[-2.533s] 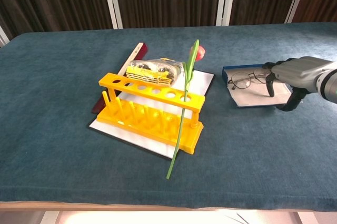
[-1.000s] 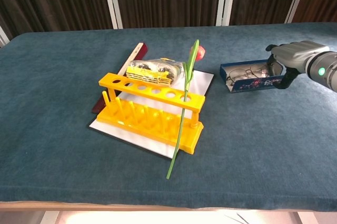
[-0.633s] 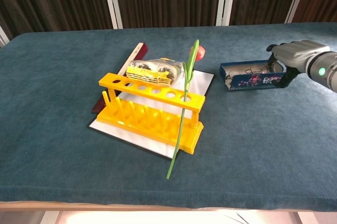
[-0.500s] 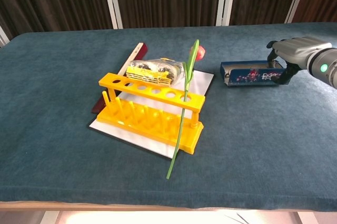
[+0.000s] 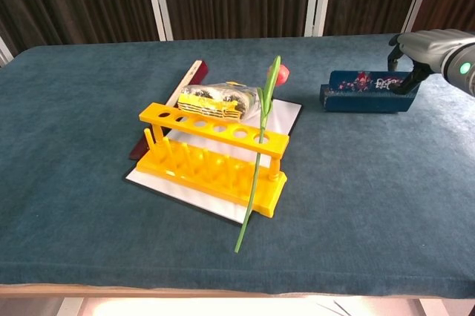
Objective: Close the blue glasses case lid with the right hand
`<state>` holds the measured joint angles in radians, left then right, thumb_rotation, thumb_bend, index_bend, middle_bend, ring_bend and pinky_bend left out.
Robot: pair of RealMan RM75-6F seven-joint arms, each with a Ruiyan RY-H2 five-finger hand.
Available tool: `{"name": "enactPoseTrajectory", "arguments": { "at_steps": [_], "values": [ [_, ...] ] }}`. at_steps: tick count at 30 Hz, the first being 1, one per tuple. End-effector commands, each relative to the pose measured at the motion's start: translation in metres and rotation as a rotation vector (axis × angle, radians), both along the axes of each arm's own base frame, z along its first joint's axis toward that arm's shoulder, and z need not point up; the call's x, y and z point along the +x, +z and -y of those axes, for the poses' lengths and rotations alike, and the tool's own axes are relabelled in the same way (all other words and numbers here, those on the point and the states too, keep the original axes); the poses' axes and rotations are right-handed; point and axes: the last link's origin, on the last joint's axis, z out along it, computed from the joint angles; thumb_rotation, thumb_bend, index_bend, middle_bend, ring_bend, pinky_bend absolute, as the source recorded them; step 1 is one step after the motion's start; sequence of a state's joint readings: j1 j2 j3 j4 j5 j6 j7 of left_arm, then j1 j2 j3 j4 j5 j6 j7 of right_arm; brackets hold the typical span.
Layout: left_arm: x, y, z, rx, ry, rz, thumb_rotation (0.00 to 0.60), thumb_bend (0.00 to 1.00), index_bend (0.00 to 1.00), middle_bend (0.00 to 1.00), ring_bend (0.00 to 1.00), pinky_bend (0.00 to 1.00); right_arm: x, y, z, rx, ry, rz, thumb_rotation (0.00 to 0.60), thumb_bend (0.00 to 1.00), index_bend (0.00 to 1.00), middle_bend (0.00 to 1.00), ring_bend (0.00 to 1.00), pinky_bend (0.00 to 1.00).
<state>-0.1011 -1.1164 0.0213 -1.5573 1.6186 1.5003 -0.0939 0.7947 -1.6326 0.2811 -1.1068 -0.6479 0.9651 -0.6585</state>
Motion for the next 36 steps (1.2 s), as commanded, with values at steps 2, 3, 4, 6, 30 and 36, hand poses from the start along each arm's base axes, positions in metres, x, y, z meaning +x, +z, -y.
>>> {"name": "enactPoseTrajectory", "arguments": {
  "at_steps": [2, 3, 4, 6, 30, 36],
  "values": [
    [0.0, -0.001, -0.001, -0.004, 0.003, -0.002, 0.6, 0.42, 0.0, 0.0, 0.0, 0.07, -0.002, 0.002, 0.014, -0.023, -0.04, 0.015, 0.6, 0.57, 0.72, 0.16, 0.0, 0.11],
    [0.0, -0.001, -0.001, -0.004, 0.004, -0.003, 0.6, 0.42, 0.0, 0.0, 0.0, 0.07, -0.003, 0.002, 0.016, -0.026, -0.048, 0.014, 0.6, 0.57, 0.72, 0.16, 0.0, 0.11],
    [-0.001, -0.001, -0.002, -0.005, 0.006, -0.003, 0.6, 0.42, 0.0, 0.0, 0.0, 0.07, -0.004, 0.002, 0.02, -0.031, -0.059, 0.016, 0.6, 0.57, 0.72, 0.16, 0.0, 0.11],
    [-0.001, -0.001, -0.003, -0.004, 0.01, -0.003, 0.6, 0.42, 0.0, 0.0, 0.0, 0.07, -0.006, 0.001, 0.025, -0.034, -0.075, 0.016, 0.6, 0.57, 0.72, 0.16, 0.0, 0.11],
    [-0.003, -0.002, -0.005, -0.002, 0.025, -0.01, 0.6, 0.42, 0.0, 0.0, 0.0, 0.07, -0.028, 0.006, 0.058, -0.1, -0.199, -0.031, 0.6, 0.56, 0.38, 0.11, 0.0, 0.1],
    [-0.002, -0.004, -0.005, -0.006, 0.025, -0.015, 0.6, 0.42, 0.0, 0.0, 0.0, 0.07, -0.035, 0.015, 0.061, -0.136, -0.231, -0.046, 0.6, 0.45, 0.21, 0.06, 0.0, 0.09]
  ]
}}
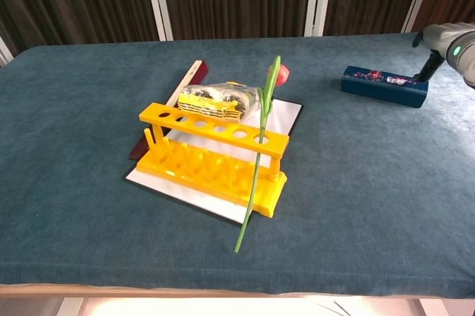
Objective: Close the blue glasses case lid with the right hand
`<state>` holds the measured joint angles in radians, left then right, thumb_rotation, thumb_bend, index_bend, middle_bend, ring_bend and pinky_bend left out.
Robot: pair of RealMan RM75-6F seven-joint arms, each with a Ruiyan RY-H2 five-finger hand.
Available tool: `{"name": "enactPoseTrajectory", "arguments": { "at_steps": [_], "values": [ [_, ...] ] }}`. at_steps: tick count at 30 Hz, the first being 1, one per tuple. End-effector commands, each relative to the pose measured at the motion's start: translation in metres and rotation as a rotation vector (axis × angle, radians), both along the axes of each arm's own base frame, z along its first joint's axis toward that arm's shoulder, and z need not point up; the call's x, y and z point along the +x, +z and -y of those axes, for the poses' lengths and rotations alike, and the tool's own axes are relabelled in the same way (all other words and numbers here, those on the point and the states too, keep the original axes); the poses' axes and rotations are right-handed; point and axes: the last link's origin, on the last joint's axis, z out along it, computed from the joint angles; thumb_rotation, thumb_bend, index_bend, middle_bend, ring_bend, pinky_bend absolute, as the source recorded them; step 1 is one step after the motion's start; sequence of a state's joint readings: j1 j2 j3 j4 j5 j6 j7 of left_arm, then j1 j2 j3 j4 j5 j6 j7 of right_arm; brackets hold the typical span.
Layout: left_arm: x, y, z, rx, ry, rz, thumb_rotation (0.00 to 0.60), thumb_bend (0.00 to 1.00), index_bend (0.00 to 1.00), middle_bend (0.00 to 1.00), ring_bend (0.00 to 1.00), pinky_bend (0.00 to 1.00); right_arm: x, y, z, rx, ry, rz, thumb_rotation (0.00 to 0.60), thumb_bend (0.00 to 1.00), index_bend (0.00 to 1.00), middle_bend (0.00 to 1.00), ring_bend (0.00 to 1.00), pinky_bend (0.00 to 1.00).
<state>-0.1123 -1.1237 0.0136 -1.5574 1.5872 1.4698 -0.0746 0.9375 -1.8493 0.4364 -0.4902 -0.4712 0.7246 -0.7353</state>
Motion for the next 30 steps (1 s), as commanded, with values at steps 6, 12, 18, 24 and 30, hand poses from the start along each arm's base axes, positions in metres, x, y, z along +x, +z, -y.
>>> {"name": "enactPoseTrajectory", "arguments": {
  "at_steps": [6, 12, 18, 24, 30],
  "values": [
    [0.001, -0.001, 0.001, -0.001, -0.003, 0.0, 0.6, 0.42, 0.0, 0.0, 0.0, 0.07, -0.005, 0.013, 0.0, -0.033, 0.012, 0.007, 0.6, 0.36, 0.17, 0.03, 0.0, 0.08],
    [0.002, -0.003, 0.0, -0.013, -0.007, -0.004, 0.6, 0.42, 0.0, 0.0, 0.0, 0.07, -0.006, 0.019, -0.009, 0.015, 0.035, 0.037, 0.6, 0.33, 0.17, 0.01, 0.0, 0.04],
    [0.002, -0.004, 0.001, -0.014, -0.008, -0.005, 0.6, 0.42, 0.0, 0.0, 0.0, 0.07, -0.006, 0.017, -0.017, 0.098, 0.003, 0.026, 0.6, 0.33, 0.24, 0.0, 0.0, 0.01],
    [0.002, -0.002, 0.0, -0.009, -0.006, -0.001, 0.6, 0.42, 0.0, 0.0, 0.0, 0.07, 0.001, 0.007, -0.017, 0.137, -0.02, 0.037, 0.6, 0.33, 0.26, 0.0, 0.0, 0.01],
    [0.001, -0.001, 0.001, -0.008, -0.008, 0.002, 0.6, 0.42, 0.0, 0.0, 0.0, 0.07, 0.002, -0.001, -0.015, 0.131, -0.044, 0.024, 0.6, 0.33, 0.35, 0.0, 0.0, 0.01]
  ]
}}
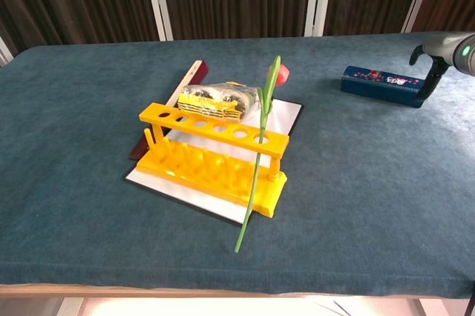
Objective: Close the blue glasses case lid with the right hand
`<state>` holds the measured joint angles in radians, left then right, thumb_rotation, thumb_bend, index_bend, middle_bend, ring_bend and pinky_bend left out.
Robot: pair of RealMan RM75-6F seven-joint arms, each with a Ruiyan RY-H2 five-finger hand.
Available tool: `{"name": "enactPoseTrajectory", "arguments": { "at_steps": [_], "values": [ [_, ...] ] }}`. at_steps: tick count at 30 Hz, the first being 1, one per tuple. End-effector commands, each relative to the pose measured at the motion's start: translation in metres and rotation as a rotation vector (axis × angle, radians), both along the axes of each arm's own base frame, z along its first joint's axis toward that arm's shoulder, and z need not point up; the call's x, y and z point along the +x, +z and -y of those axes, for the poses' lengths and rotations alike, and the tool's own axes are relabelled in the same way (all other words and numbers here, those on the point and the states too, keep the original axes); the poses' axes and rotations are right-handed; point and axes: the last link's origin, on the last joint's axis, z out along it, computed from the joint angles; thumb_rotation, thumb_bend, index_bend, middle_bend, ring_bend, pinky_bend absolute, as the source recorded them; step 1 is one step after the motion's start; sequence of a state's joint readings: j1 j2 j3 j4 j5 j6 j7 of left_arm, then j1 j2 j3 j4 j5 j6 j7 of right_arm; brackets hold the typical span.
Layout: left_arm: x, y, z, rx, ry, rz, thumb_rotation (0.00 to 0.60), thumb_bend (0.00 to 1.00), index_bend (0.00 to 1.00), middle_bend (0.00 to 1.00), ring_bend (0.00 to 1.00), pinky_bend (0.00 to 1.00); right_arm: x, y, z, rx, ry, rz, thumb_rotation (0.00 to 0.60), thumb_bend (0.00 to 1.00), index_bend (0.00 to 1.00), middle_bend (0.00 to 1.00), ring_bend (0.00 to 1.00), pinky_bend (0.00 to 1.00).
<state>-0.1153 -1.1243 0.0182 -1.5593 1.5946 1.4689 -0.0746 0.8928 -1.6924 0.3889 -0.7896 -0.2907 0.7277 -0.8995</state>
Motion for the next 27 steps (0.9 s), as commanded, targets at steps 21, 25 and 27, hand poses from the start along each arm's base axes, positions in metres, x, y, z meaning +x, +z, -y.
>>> {"name": "enactPoseTrajectory", "arguments": {
  "at_steps": [21, 25, 27],
  "values": [
    [0.0, 0.001, 0.0, 0.001, -0.001, 0.0, 0.6, 0.42, 0.0, 0.0, 0.0, 0.07, -0.005, -0.016, 0.003, -0.026, -0.02, -0.061, 0.6, 0.48, 0.64, 0.07, 0.0, 0.06],
    [0.0, 0.001, 0.0, 0.001, -0.001, 0.0, 0.6, 0.42, 0.0, 0.0, 0.0, 0.07, -0.005, -0.016, 0.003, -0.02, -0.018, -0.056, 0.6, 0.47, 0.52, 0.06, 0.0, 0.06],
    [0.0, 0.0, 0.0, 0.001, -0.001, -0.001, 0.6, 0.42, 0.0, 0.0, 0.0, 0.07, -0.006, -0.016, 0.003, -0.012, -0.016, -0.045, 0.6, 0.41, 0.27, 0.02, 0.0, 0.06]
  ]
}}
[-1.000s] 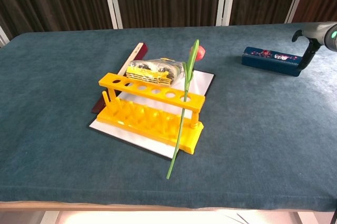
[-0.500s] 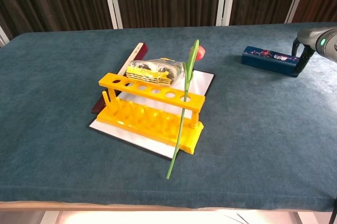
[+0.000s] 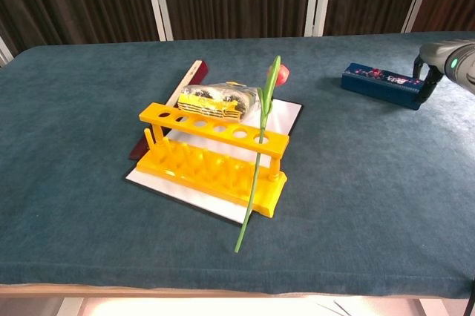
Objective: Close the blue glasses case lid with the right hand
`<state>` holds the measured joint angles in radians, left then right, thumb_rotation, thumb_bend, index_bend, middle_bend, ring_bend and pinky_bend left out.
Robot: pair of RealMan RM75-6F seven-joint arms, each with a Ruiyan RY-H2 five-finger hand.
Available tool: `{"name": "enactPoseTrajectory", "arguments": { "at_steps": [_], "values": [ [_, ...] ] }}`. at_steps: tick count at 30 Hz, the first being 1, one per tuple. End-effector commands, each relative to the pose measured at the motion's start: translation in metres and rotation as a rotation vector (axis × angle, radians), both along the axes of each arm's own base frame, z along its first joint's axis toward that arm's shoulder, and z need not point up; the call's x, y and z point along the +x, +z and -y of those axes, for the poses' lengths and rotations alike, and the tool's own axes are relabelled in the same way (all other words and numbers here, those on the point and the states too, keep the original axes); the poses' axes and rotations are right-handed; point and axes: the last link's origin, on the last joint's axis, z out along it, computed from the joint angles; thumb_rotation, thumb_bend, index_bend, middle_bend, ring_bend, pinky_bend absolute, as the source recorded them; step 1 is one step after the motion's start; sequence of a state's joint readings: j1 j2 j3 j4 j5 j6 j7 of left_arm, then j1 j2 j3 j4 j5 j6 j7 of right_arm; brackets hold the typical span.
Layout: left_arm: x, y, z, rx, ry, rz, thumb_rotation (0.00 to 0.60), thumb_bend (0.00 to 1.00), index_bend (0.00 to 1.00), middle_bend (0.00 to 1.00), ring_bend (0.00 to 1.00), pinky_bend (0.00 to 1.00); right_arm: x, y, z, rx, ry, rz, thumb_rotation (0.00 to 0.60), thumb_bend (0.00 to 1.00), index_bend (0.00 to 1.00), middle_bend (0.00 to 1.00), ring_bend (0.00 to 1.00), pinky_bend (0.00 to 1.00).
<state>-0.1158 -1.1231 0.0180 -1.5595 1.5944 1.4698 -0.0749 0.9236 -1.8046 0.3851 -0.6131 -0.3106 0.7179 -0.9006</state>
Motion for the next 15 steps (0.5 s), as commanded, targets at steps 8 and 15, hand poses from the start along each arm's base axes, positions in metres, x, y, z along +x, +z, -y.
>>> {"name": "enactPoseTrajectory", "arguments": {
  "at_steps": [8, 15],
  "values": [
    [0.0, 0.001, 0.001, 0.004, -0.001, 0.003, 0.6, 0.42, 0.0, 0.0, 0.0, 0.07, 0.006, 0.017, -0.018, 0.007, 0.114, -0.046, 0.6, 0.22, 0.0, 0.0, 0.0, 0.05],
    [0.001, 0.001, 0.002, 0.005, -0.008, 0.003, 0.6, 0.42, 0.0, 0.0, 0.0, 0.07, 0.005, 0.056, -0.082, -0.034, 0.258, -0.021, 0.6, 0.22, 0.0, 0.0, 0.0, 0.03]
  ]
}}
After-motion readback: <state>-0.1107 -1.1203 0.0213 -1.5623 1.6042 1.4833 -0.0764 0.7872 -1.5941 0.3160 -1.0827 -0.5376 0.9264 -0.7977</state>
